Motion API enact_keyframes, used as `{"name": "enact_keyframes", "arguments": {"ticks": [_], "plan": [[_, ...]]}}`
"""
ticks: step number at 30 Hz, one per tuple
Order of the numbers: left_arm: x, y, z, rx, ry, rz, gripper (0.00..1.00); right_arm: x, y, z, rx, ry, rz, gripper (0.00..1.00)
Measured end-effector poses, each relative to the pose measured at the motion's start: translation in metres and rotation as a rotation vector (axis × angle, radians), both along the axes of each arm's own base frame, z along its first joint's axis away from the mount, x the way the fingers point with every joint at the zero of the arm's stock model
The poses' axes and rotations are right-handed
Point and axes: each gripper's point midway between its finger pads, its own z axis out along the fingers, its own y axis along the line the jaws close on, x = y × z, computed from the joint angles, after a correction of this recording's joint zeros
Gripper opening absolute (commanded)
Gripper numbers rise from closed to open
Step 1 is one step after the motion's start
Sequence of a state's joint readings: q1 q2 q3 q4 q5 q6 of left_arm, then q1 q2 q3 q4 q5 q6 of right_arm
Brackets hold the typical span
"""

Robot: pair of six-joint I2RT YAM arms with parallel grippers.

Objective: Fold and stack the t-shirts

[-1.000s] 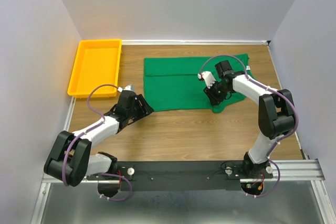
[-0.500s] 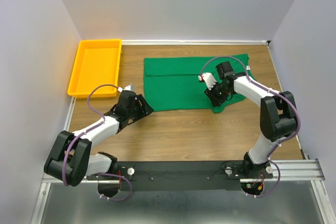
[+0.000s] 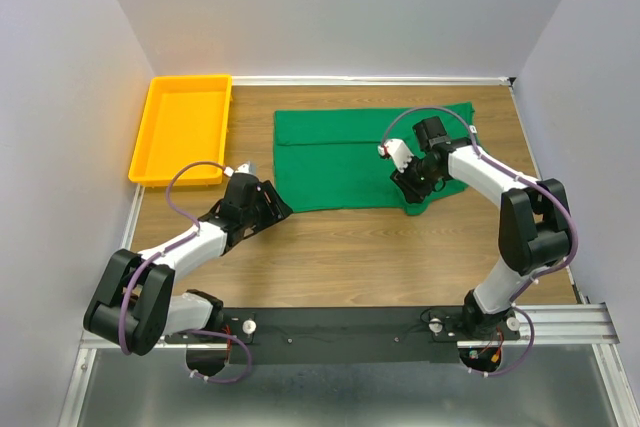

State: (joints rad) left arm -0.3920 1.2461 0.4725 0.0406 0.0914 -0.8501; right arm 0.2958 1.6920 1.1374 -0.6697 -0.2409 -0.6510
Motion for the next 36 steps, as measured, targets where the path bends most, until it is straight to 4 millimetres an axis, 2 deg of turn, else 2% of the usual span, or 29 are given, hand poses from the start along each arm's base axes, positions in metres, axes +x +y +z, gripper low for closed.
{"name": "enact_keyframes", "arguments": {"ticks": [7,29,36], "plan": [[-0.004,0.002,-0.005,0.004,0.011,0.0,0.65,-0.007,-0.003,-0.004,-0.012,0.02,0.015,0.46],[-0.004,0.002,-0.006,0.005,0.012,0.0,0.65,-0.008,-0.004,-0.011,-0.021,0.036,0.029,0.49],[-0.004,0.001,-0.005,0.005,0.011,0.0,0.65,-0.01,-0.004,-0.018,-0.028,0.058,0.03,0.49]]}}
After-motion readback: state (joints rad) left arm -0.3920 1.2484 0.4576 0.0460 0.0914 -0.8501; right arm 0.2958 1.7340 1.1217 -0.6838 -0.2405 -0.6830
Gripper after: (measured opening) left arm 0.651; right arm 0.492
